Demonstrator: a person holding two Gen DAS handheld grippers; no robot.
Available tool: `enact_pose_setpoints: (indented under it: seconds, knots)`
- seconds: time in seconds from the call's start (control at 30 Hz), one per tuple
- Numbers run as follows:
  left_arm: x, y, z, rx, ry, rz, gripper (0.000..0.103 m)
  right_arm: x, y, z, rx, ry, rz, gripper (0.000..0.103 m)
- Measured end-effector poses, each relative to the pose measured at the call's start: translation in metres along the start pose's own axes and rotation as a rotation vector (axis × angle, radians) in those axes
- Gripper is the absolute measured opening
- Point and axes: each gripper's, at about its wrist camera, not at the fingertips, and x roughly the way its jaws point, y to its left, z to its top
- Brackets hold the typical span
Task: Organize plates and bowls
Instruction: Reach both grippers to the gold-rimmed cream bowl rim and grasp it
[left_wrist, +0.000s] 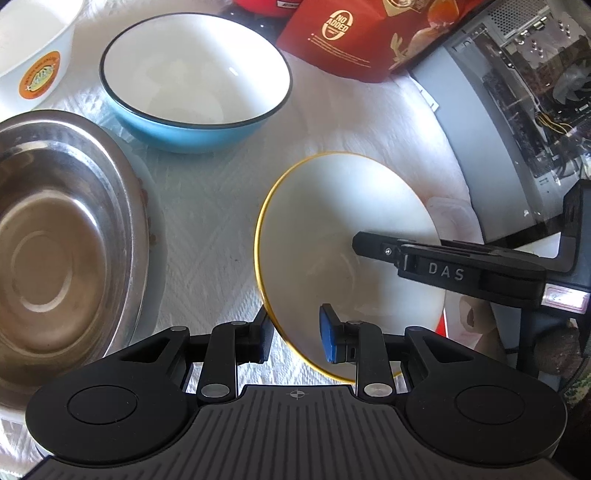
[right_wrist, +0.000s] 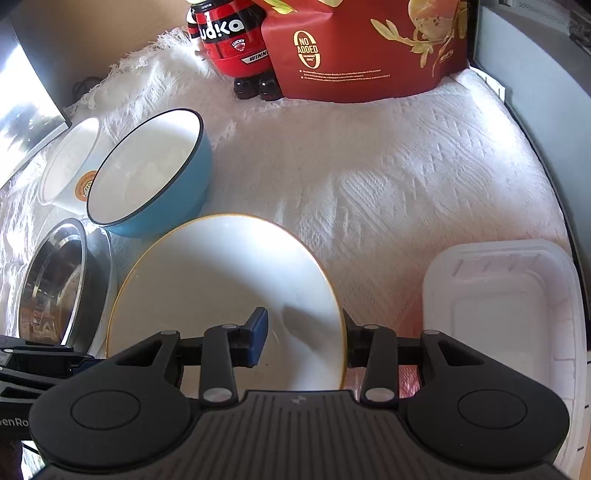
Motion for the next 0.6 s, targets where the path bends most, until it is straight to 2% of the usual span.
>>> enact_pose_setpoints:
  seconds: [0.27, 0.43, 0.6]
  knots:
    - [-0.009, -0.004, -0.002, 0.053, -0.030, 0.002, 0.026, -0.003, 0.001, -0.007, 0.004, -0.021, -0.040, 0.039]
    - [-0.025, -0.003, -0.005, 0.089, -0.072, 0.002, 0.026, -0.018, 0.008, -0.005, -0.032, -0.094, -0.089, 0.039]
    - [-0.054, 0.003, -0.005, 0.101, -0.149, -0.019, 0.026, -0.033, 0.020, 0.002, -0.079, -0.169, -0.153, 0.039]
